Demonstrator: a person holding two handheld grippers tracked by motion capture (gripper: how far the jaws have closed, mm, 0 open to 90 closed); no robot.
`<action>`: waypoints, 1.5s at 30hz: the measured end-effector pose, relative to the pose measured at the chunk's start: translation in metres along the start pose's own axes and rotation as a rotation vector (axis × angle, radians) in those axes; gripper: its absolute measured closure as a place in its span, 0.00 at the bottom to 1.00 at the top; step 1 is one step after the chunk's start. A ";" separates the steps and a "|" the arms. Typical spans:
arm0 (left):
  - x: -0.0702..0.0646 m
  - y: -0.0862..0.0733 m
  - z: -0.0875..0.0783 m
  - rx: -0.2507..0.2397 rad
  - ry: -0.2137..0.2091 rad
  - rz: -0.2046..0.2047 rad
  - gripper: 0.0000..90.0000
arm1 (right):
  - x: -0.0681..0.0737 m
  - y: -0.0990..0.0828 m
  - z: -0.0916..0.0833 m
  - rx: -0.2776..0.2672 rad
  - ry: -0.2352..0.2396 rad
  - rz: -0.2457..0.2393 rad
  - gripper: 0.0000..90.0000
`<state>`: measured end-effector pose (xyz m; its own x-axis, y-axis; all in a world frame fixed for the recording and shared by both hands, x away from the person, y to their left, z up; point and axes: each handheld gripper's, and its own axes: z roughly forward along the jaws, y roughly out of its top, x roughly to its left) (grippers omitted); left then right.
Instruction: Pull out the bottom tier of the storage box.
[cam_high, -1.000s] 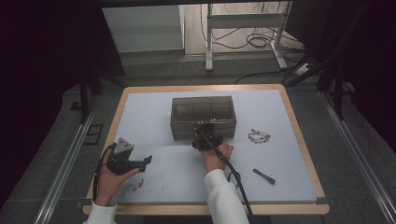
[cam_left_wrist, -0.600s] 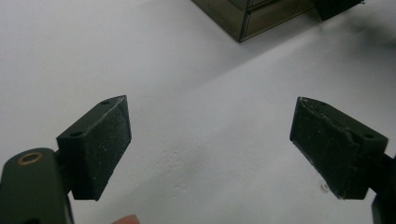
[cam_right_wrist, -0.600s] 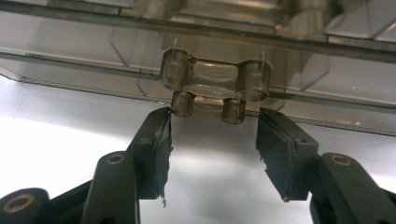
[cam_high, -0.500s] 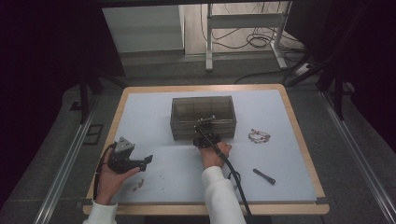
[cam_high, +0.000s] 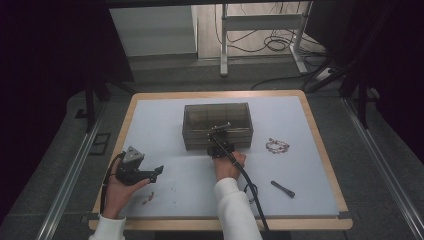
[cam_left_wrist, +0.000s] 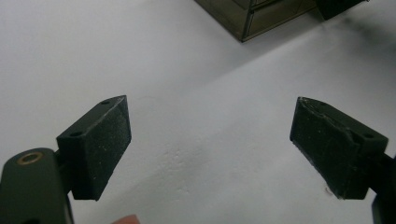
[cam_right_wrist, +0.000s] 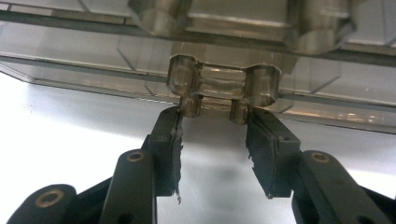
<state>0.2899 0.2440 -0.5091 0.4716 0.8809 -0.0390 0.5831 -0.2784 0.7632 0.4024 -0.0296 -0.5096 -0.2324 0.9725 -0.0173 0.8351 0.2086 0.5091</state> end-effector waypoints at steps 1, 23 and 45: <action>0.000 0.000 0.000 0.002 -0.001 0.000 0.14 | 0.000 0.000 0.000 0.002 0.002 0.002 0.63; -0.001 0.000 0.003 0.014 -0.004 0.004 0.14 | 0.001 -0.009 -0.005 -0.011 -0.002 -0.001 0.63; -0.002 0.000 0.007 0.025 -0.005 0.010 0.14 | 0.002 -0.024 -0.013 -0.013 0.010 -0.018 0.63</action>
<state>0.2929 0.2394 -0.5134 0.4811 0.8760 -0.0346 0.5944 -0.2969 0.7474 0.3751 -0.0343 -0.5110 -0.2526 0.9674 -0.0179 0.8241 0.2248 0.5199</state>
